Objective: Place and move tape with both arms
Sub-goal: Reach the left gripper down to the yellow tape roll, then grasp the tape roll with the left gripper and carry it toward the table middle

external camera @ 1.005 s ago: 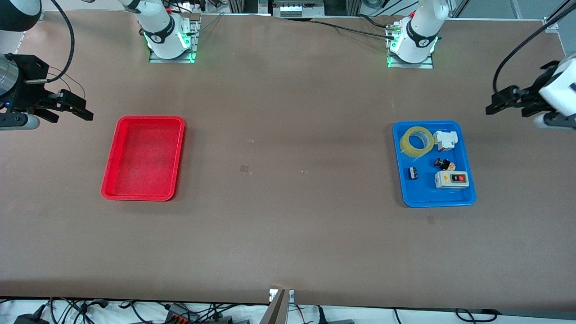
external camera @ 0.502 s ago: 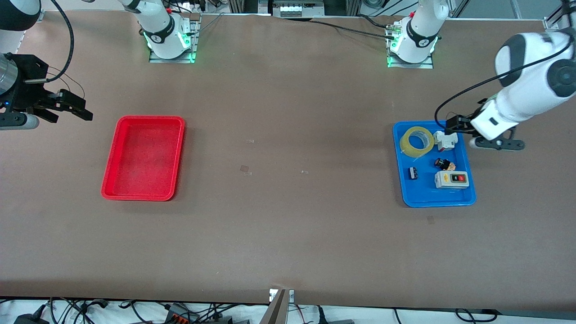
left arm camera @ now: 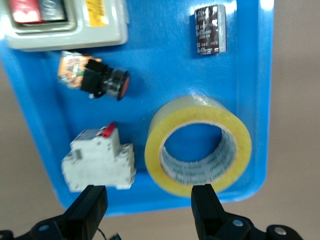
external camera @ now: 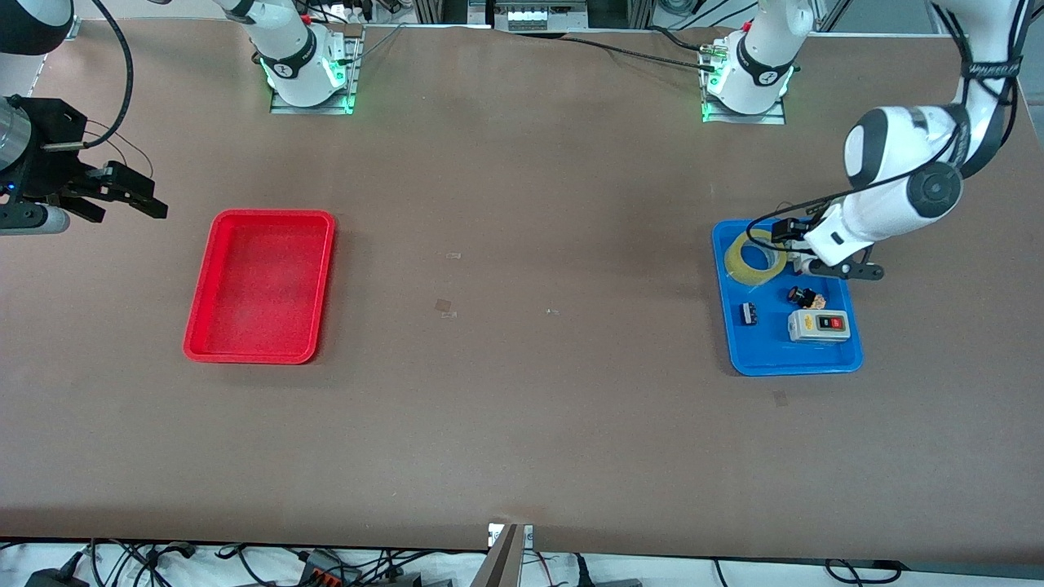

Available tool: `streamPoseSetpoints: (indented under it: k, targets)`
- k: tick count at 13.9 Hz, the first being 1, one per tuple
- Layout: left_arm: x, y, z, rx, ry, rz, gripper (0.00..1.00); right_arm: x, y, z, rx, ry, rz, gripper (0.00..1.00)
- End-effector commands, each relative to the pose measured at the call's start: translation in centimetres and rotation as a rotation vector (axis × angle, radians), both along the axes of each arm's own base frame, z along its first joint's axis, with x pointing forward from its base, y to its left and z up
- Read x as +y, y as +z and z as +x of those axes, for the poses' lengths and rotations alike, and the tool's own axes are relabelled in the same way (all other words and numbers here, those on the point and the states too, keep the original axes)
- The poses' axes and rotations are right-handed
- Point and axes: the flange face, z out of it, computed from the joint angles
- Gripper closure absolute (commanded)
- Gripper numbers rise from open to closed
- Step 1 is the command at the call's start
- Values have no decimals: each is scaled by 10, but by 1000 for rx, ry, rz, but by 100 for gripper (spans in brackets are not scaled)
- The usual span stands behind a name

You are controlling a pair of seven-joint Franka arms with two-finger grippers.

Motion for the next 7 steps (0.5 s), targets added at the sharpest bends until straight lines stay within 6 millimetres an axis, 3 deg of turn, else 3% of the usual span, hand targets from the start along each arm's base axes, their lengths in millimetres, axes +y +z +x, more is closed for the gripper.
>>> streamPoseSetpoints:
  k: [1,3,4,5,6,7]
  targets:
    - [-4,-26,8,-9,-2,-12,0,0,9,-2,-11,15,0,0]
    - [-3,-34,7,0,10,-15,4,0,9,-2,-11,15,0,0]
    - [-4,-35,6,11,34,-10,28,0,9,-2,-12,15,0,0]
    - [-6,-35,4,28,47,-5,64,0,9,-2,-12,15,0,0]
    - [-5,-34,3,40,47,-4,87,-1,9,-2,-11,13,0,0]
    - [-5,-32,2,52,47,-4,99,0,9,-2,-11,15,0,0]
